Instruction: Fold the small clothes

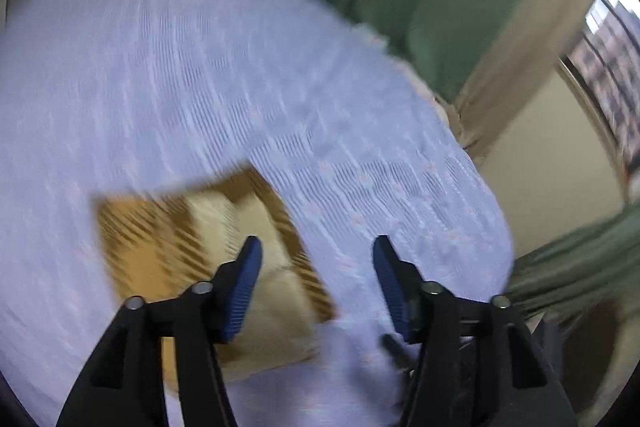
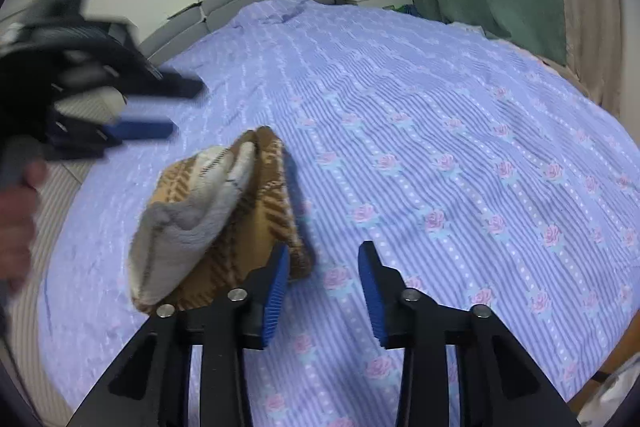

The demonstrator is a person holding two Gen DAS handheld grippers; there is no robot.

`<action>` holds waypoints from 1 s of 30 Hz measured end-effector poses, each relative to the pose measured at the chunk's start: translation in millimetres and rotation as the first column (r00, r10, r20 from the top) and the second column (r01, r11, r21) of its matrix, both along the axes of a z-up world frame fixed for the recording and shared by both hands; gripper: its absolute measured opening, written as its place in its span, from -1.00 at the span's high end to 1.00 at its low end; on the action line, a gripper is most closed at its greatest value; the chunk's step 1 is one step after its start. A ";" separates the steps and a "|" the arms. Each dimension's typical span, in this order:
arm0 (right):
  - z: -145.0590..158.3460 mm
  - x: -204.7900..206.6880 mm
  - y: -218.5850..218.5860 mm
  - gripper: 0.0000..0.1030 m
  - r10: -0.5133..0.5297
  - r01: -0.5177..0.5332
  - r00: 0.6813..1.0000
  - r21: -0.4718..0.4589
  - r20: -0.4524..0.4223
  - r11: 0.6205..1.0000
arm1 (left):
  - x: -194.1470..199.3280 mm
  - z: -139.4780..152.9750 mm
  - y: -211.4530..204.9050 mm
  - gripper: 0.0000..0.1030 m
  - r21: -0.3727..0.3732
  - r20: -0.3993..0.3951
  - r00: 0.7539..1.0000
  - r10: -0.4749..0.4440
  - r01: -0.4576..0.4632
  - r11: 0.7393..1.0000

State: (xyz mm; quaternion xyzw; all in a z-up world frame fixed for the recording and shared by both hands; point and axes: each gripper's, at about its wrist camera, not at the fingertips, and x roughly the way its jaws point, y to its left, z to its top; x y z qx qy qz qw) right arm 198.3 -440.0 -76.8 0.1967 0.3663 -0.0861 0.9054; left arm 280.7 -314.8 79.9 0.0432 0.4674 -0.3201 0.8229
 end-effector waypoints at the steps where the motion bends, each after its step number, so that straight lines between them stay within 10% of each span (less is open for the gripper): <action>1: 4.1 -2.0 5.2 0.18 0.004 -0.004 1.000 -0.009 0.006 1.000 | -8.9 7.5 13.6 -0.29 0.021 0.077 0.997 -0.003 0.002 1.000; 3: 10.9 -5.2 14.9 -0.07 0.021 -0.021 0.999 -0.020 0.026 1.000 | -36.4 17.1 54.4 -0.43 0.058 0.263 0.965 0.007 -0.023 0.998; 7: 25.6 -9.6 41.6 -0.22 0.052 -0.046 0.995 -0.072 0.083 0.996 | -66.0 -5.6 107.9 -0.45 0.129 0.362 0.932 0.032 -0.084 0.988; 18: 29.6 12.1 84.4 -0.40 0.095 -0.092 0.992 -0.035 0.087 0.995 | -102.0 -136.3 154.1 -0.44 -0.024 0.127 0.985 0.113 -0.111 0.994; 30: -1.8 50.7 88.7 -0.40 0.070 -0.071 0.997 0.079 0.019 0.994 | -71.2 -190.6 134.6 -0.16 -0.033 0.058 0.982 0.177 -0.175 0.984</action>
